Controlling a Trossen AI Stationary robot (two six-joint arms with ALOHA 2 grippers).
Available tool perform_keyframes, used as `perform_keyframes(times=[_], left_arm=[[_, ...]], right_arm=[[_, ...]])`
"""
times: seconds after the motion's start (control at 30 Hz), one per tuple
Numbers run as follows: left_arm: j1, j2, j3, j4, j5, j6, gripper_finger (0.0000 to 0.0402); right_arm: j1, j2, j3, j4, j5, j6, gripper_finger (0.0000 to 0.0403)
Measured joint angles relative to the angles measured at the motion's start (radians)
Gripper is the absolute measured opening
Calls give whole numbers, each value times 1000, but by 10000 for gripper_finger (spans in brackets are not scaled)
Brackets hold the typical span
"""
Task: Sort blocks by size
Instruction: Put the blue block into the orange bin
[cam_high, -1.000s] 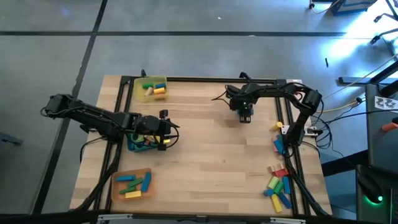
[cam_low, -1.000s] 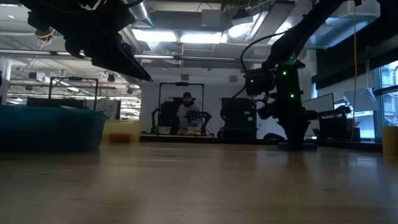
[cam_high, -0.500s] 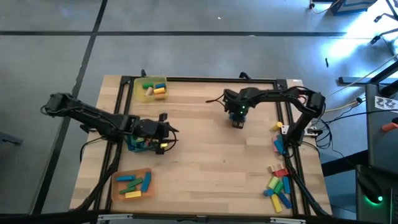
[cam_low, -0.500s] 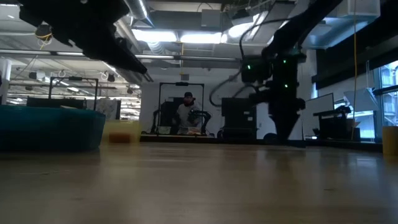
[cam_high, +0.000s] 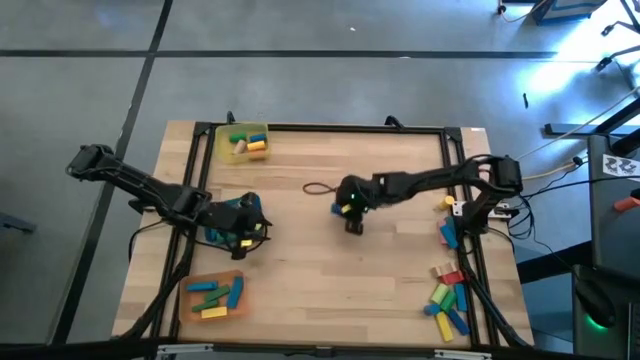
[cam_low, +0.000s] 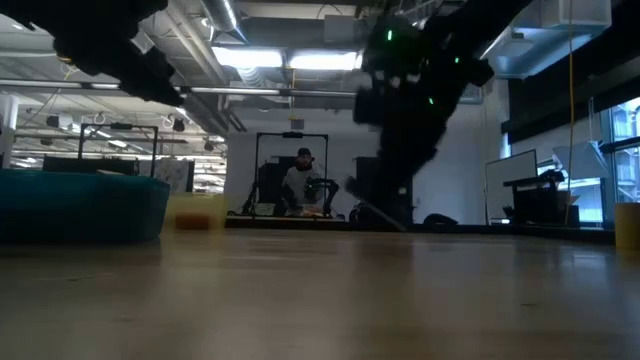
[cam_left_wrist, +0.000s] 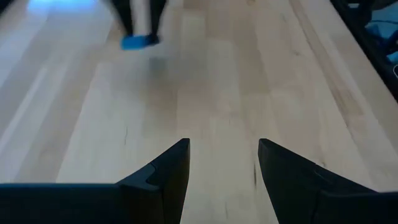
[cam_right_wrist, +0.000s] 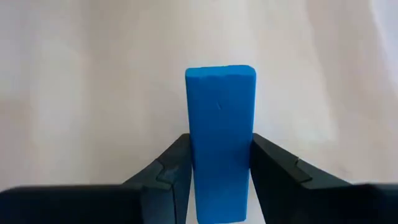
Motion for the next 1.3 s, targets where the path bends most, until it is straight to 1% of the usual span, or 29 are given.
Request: perform_keyframes(times=[0.1, 0.17, 0.3, 0.37, 0.43, 0.53, 0.77, 0.87, 1.07, 1.2, 1.3], left_arm=[[-23, -43, 23, -120, -4, -72, 175], [-40, -74, 39, -189, -3, -102, 175], [-64, -137, 49, -267, -22, -156, 175], [-71, -167, 49, -290, -32, -178, 175], [-74, -188, 50, -305, -34, -198, 175], [-74, -208, 50, -316, -34, -202, 175], [-76, -236, 50, -313, -34, -167, 175], [-78, -242, 50, -306, -35, -145, 175], [-80, -245, 50, -299, -34, -133, 175], [-80, -243, 50, -285, -34, -131, 175], [-80, -243, 49, -271, -34, -130, 175]], right_arm=[[86, 0, 0, 147, 8, 71, 137], [143, 0, 0, 255, 36, 107, 137], [247, 20, 4, 485, 125, 153, 138], [290, 37, 27, 553, 177, 164, 138], [329, 63, 66, 575, 234, 174, 138], [369, 111, 135, 588, 284, 174, 138], [397, 281, 350, 590, 307, 176, 138], [400, 372, 466, 592, 304, 173, 138], [400, 553, 709, 597, 263, 144, 138], [400, 659, 847, 591, 228, 126, 138], [400, 731, 937, 594, 223, 120, 138]])
